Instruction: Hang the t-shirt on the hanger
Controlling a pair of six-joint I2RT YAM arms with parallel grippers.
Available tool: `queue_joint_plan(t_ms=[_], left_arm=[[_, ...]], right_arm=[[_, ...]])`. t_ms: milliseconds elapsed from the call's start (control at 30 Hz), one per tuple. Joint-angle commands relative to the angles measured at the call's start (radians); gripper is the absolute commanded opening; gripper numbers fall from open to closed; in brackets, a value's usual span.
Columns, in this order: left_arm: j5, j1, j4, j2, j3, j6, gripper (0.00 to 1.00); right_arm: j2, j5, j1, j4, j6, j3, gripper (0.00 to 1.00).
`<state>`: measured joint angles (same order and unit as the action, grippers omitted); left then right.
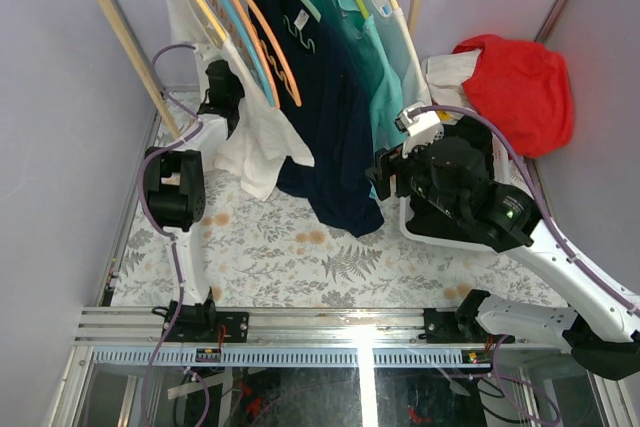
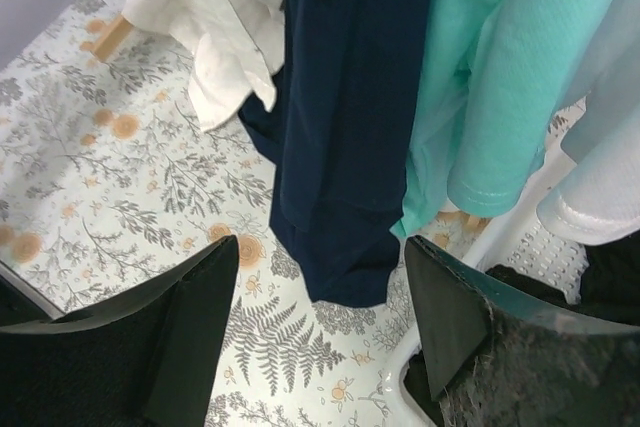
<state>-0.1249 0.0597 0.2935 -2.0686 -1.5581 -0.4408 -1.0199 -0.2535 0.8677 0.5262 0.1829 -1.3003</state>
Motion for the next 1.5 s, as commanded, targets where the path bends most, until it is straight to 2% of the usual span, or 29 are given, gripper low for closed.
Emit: queue_joint_plan(t_ms=[0,233,367,467,567,700,900,1200,1467], left_arm=[[0.136,0.002,0.177,-0.023,-0.122,0.061,0.62],[0.196,0.003,0.254,-0.039,-0.181,0.090,0.62],[0.179,0.002,0.233,-0.077,-0.217,0.091,0.63],[0.138,0.011,0.121,-0.079,-0.229,0.096,0.62],[0.104,0.021,0.251,0.033,-0.011,0.081,0.64],[0.049,0.039,0.082,0.079,0.037,0.078,0.64],[-0.141,0.057,-0.190,0.143,0.086,0.029,0.66],[-0.241,0.037,-0.237,0.349,0.335,0.016,0.70],[-0.221,0.039,-0.279,0.613,0.544,-0.037,0.71]], right_arm=[[0.016,-0.004,-0.030,-0.034,-0.020,0.026,0.75],[0.016,0.023,-0.066,-0.056,-0.023,0.055,0.75],[0.018,0.035,-0.080,-0.064,-0.020,0.068,0.75],[0.025,0.048,-0.086,-0.063,-0.013,0.071,0.75],[0.032,0.067,-0.086,-0.061,0.004,0.071,0.75],[0.045,0.113,-0.086,-0.056,0.029,0.062,0.75],[0.061,0.183,-0.085,-0.034,0.069,0.047,0.76],[0.073,0.277,-0.086,0.011,0.144,0.050,0.81],[0.092,0.289,-0.086,0.056,0.208,0.059,0.86]])
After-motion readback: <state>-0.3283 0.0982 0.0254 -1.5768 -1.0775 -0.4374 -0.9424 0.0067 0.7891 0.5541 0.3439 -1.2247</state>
